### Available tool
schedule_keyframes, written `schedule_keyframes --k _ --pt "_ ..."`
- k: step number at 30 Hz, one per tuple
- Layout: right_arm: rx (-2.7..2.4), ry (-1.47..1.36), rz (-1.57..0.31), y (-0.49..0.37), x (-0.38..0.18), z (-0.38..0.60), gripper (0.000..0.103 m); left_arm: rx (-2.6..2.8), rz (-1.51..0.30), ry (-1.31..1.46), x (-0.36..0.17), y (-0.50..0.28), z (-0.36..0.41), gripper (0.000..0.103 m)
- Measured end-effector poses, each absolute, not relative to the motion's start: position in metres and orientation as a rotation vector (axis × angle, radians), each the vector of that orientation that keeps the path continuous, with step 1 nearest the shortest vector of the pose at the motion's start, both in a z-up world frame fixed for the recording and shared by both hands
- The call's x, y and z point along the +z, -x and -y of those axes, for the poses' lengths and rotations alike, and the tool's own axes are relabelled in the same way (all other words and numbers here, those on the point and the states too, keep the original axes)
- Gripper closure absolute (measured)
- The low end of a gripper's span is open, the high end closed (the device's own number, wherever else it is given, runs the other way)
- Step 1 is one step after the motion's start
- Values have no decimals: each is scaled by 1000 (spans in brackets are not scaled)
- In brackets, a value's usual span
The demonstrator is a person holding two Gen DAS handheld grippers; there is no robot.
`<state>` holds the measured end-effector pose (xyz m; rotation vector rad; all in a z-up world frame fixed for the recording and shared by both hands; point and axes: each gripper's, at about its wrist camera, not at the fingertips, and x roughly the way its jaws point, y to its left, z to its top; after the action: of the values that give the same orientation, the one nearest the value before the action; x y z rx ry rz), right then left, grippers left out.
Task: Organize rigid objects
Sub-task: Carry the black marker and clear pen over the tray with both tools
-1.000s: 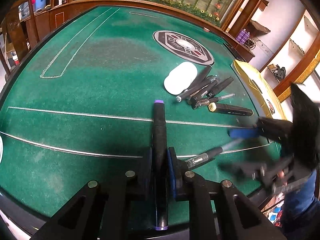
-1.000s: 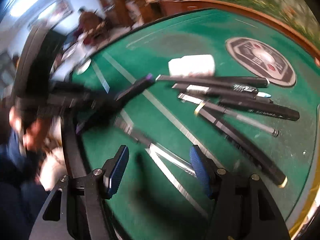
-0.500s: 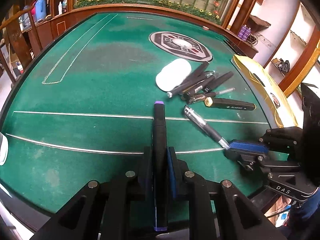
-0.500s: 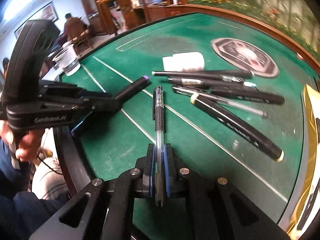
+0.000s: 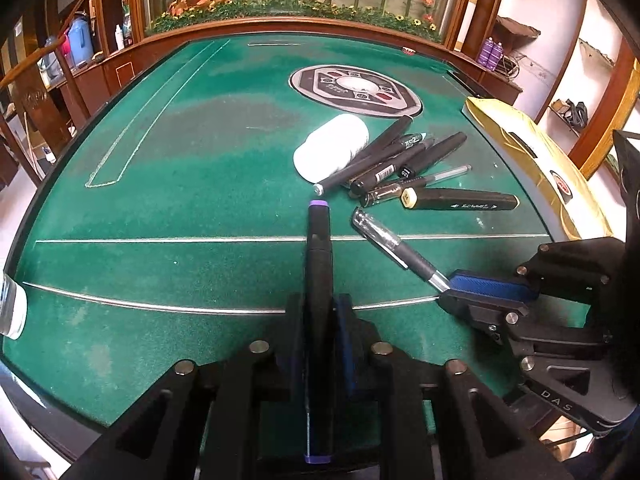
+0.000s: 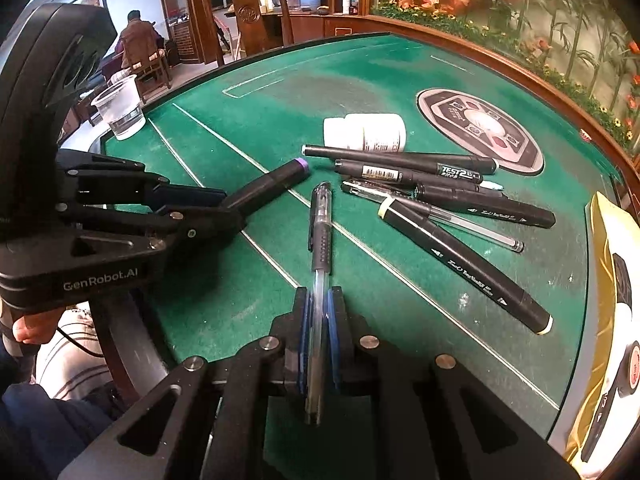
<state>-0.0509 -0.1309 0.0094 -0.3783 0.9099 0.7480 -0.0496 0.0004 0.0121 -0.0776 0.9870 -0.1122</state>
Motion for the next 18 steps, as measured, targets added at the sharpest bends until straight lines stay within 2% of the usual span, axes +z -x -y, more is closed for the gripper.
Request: schedule_keyframes --k 6,8,11,18 --pt "745 315 -909 52 10 136 95 -90 -939 10 11 57 8 83" --pt "747 286 -902 54 12 139 95 -84 -924 8 10 58 9 88" --pt "746 232 -882 54 19 146 95 -81 -910 43 11 59 6 88" --pt "752 141 -839 55 31 163 95 -100 -779 56 35 68 12 88"
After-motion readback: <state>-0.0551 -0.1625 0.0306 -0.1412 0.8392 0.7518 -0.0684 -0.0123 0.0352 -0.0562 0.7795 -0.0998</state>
